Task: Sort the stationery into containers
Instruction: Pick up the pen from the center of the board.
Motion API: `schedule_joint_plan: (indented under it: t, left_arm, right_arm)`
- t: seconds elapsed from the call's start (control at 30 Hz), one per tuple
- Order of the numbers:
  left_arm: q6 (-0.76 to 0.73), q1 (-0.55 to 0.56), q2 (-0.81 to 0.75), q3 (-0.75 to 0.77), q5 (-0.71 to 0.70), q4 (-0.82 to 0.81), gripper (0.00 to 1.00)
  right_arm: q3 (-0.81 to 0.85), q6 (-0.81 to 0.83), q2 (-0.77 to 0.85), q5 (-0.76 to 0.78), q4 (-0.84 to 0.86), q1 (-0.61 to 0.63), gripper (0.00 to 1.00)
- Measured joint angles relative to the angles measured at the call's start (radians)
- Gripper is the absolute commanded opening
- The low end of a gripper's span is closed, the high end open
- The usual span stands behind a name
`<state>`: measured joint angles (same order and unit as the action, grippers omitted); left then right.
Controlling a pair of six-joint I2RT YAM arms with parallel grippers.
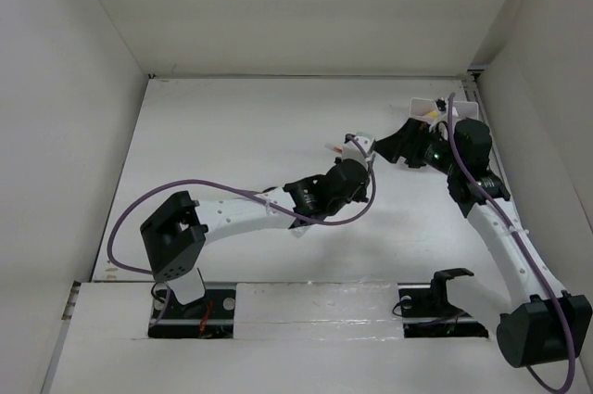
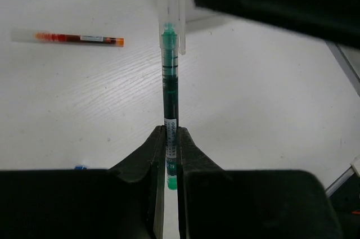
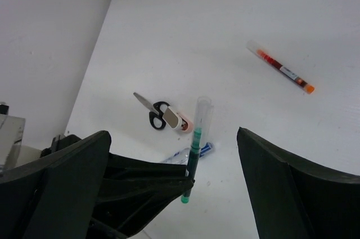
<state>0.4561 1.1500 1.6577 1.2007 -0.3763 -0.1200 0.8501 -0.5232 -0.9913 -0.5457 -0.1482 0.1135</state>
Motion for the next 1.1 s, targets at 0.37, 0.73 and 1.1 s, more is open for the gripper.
schedule_joint_plan:
  t: [0.37,0.73,1.1]
  left_arm:
    - [-0.079,-0.006,-0.001,0.047,0.009,-0.02,0.0]
    - [-0.093,-0.006,-0.002,0.071,0.024,-0.031,0.0]
    - [-0.084,-0.036,-0.002,0.071,0.062,-0.022,0.16]
  right_arm:
    - [-0.045,0.002,-0.006,0.011,0.029,0.051,0.97]
    - [-0.054,-0.032,-0.045,0.015,0.125,0.053,0.6]
    - [-0.054,-0.068,-0.149,-0.029,0.192,0.071,0.0]
